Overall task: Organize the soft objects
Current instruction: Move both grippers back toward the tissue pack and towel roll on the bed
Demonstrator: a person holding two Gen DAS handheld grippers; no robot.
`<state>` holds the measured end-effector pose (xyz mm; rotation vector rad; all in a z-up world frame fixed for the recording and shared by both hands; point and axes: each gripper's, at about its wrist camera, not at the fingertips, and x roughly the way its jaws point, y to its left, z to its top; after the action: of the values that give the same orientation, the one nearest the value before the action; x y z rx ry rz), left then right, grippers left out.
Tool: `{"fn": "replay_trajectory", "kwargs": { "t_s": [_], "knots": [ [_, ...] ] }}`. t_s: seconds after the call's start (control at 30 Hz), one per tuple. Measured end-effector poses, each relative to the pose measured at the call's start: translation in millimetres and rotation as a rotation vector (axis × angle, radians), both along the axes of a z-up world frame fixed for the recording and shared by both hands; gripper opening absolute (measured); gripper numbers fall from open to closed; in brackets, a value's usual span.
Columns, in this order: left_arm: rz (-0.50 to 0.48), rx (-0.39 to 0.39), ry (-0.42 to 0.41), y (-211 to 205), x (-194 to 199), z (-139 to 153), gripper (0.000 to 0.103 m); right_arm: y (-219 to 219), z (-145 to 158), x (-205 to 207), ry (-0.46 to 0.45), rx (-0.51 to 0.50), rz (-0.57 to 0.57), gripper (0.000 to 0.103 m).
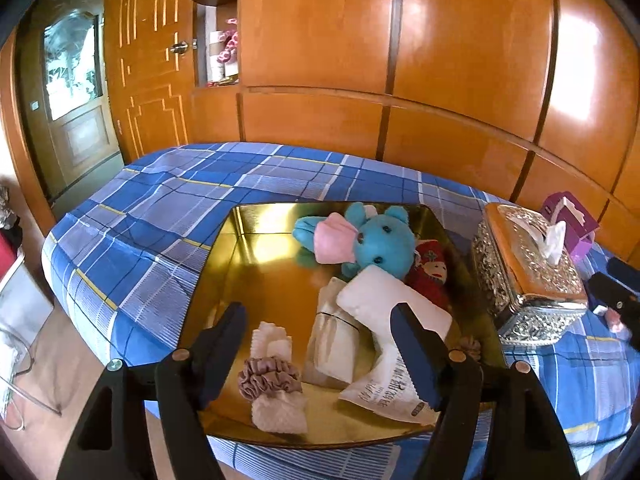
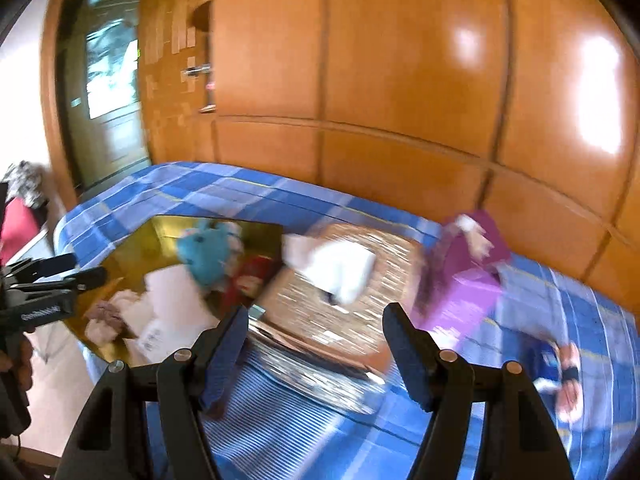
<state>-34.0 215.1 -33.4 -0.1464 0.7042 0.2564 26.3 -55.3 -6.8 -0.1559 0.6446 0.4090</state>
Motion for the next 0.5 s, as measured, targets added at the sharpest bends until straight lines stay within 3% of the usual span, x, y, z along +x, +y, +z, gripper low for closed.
{"fn": "replay_trajectory", "kwargs": {
  "t_s": [0.5],
  "knots": [
    [-0.19,0.066,-0.054,-57,5,32,0.075,-150,-52,-16,0.16,-0.042,-0.348,0.071]
  ]
}}
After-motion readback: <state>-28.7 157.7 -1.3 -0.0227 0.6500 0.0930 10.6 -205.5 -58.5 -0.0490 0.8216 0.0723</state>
